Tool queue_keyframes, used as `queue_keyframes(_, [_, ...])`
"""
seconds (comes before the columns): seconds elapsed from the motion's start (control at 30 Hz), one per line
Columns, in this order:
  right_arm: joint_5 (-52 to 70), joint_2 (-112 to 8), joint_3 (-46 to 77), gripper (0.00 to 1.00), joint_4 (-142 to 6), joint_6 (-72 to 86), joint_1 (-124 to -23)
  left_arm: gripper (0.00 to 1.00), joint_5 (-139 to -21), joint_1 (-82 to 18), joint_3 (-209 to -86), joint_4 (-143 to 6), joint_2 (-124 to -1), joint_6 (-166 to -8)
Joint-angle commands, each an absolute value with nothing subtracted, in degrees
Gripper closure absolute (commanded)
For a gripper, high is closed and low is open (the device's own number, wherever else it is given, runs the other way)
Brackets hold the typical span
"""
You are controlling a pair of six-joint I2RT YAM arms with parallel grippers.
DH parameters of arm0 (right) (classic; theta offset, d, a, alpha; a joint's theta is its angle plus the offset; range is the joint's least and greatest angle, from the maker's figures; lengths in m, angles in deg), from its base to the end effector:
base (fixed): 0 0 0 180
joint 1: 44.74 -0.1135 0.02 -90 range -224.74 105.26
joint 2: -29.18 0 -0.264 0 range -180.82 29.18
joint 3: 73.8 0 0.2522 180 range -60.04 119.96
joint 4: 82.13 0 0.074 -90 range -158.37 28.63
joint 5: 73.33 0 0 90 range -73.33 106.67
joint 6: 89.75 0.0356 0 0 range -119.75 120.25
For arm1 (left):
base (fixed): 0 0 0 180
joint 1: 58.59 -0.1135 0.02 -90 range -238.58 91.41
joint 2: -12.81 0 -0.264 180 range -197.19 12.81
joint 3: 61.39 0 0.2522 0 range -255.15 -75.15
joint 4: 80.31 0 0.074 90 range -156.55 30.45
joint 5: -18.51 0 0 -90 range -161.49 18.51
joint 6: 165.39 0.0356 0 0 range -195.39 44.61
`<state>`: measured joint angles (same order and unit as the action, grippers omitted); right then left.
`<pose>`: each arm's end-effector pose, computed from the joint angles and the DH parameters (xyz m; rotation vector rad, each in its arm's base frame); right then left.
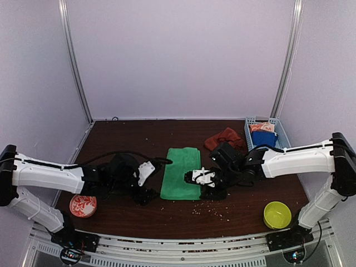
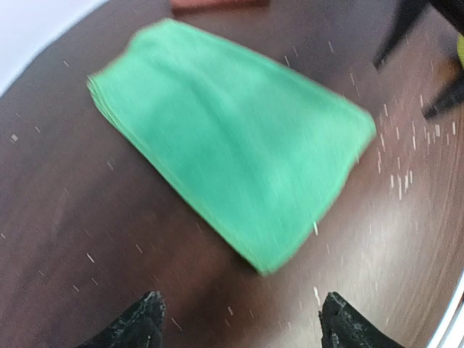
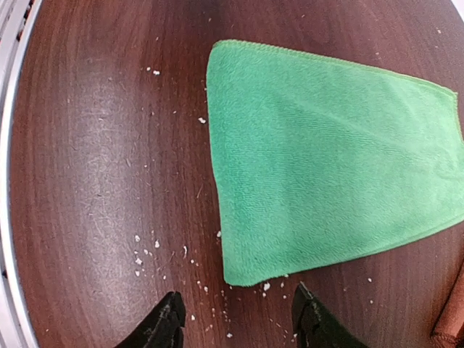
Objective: Roll the towels
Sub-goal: Pick up the towel from the center of the board.
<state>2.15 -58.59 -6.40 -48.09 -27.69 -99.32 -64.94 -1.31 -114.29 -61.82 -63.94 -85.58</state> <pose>0.1720 0.2572 0.2013 -1.7593 1.8473 0.5045 0.1499 -0.2258 0.1948 0.8840 2.1774 -0.4645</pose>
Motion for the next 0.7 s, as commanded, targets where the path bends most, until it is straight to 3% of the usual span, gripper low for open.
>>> queue_keyframes(0.0, [7.0, -64.5, -5.2, 0.47, -53.6, -29.4, -101.9, 0.24, -65.3, 0.1, -111.8, -65.2, -58.9, -85.3])
queue_keyframes(0.23, [9.0, -72.3, -2.1, 0.47, -55.0, -28.9, -102.7, 0.27, -69.2, 1.8, -109.4, -66.9, -55.4, -84.2])
queue_keyframes(0.5, [8.7, -73.8, -3.5, 0.73, -52.2, -29.1, -101.8, 0.34, -66.1, 6.6, -108.6, -69.2, -57.4, -81.8])
queue_keyframes(0.67, [1.3, -72.2, -2.4, 0.89, -44.4, -31.4, -100.0, 0.36, -65.7, 10.5, -109.0, -71.9, -59.5, -77.3])
